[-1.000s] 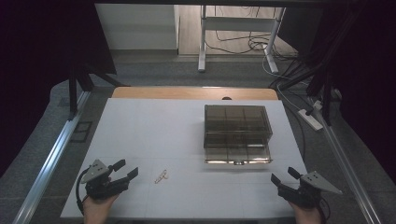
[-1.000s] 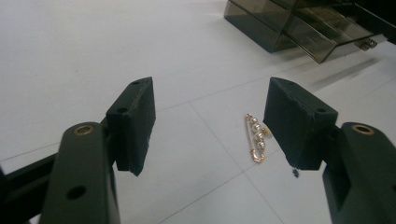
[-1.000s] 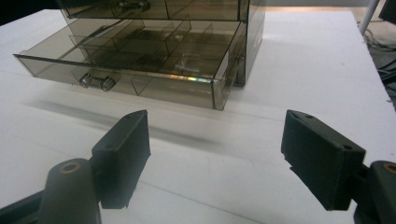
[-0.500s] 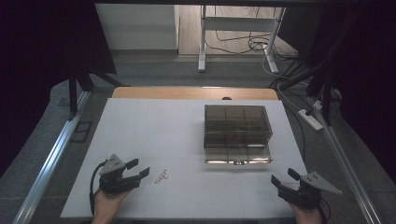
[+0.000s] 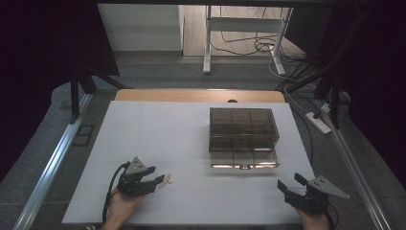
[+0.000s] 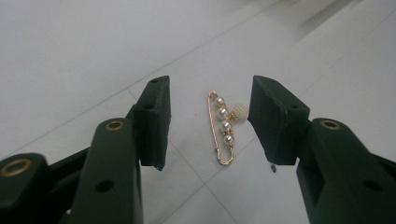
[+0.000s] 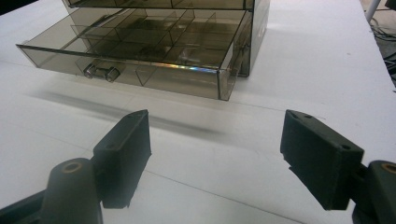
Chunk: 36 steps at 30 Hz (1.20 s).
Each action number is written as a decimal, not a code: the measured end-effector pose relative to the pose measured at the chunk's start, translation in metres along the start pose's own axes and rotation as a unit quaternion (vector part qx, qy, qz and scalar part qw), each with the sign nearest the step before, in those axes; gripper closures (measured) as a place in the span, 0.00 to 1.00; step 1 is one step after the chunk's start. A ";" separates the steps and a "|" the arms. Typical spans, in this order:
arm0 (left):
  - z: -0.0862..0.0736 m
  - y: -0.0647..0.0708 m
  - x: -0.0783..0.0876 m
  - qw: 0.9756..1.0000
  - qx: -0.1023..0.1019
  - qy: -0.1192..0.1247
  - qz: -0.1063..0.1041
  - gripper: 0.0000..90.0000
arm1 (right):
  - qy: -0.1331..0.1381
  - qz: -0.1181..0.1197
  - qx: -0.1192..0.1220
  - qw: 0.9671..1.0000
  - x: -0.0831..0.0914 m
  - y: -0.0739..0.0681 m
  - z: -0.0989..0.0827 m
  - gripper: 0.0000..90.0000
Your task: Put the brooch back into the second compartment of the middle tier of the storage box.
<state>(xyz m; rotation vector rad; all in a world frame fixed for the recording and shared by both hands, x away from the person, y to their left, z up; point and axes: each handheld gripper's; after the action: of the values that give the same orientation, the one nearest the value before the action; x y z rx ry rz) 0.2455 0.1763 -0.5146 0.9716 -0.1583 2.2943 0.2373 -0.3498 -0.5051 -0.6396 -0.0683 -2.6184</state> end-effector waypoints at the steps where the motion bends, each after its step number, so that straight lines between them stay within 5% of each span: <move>1: 0.000 0.001 -0.002 1.000 -0.002 -0.006 -0.001 0.56 | -0.001 0.000 0.000 1.000 0.000 0.000 0.000 0.27; 14: 0.005 0.005 -0.021 0.998 -0.013 -0.063 -0.004 0.65 | -0.005 0.002 0.004 1.000 -0.001 -0.001 0.000 0.27; 36: 0.005 0.005 -0.031 0.995 -0.020 -0.098 0.005 0.87 | -0.012 0.008 0.010 1.000 -0.003 -0.002 0.001 0.28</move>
<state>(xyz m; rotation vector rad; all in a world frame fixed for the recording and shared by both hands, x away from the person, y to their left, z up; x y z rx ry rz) 0.2620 0.1551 -0.5312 1.1762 -0.2902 2.1933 0.2393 -0.3467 -0.5054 -0.6625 -0.0962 -2.5919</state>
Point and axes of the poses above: each handheld gripper's, and its own axes: x roughly backward along the jaws, z roughly out of its top, y roughly to its right, and after that the axes turned 1 degree about x, right-handed
